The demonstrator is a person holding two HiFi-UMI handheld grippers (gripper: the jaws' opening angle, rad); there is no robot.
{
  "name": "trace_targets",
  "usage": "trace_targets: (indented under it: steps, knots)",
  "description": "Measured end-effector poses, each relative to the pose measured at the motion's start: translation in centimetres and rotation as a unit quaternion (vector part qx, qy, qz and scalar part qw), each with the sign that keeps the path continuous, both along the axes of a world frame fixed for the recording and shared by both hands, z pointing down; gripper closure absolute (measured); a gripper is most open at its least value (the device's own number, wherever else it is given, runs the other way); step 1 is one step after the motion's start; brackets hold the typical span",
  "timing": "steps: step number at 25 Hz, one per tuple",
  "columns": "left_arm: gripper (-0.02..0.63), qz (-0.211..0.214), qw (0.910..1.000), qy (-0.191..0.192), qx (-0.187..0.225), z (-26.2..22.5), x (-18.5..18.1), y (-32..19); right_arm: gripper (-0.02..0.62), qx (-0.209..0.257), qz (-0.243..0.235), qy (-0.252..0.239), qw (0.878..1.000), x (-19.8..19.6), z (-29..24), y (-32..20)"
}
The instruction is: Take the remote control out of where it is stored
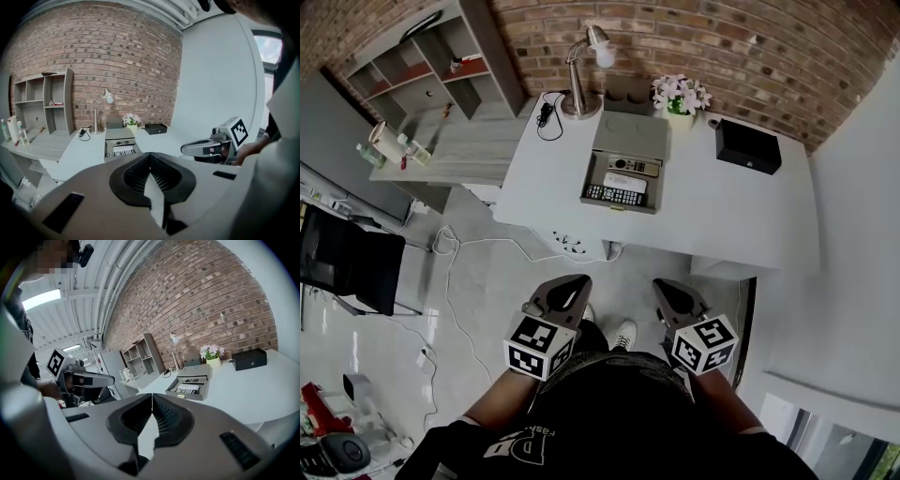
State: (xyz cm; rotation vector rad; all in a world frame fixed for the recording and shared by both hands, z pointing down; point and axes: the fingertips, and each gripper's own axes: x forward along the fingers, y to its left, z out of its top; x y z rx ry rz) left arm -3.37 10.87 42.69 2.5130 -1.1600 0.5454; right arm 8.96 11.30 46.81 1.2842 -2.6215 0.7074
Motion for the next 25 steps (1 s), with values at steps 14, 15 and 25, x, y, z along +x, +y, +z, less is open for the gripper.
trace_targets:
  steps: [14,15,25]
  knots:
    - [0.598,0.009,0.9999,0.011,-0.009,1.4,0.4,-5.4,0.589,-0.001,-0.008,0.036,0.999,0.0,0.4,-4.1]
    - [0.598,0.012,0.9998,0.012,-0.011,1.5,0.5,-6.0,0.589,-0.005,-0.003,0.035,0.999,0.2,0.5,-4.6]
    - [0.598,0.022,0.9994,-0.009,-0.025,3.4,-1.1,-12.4,0.589,-0.036,0.004,0.056,0.998,-0.7,2.6,-10.8]
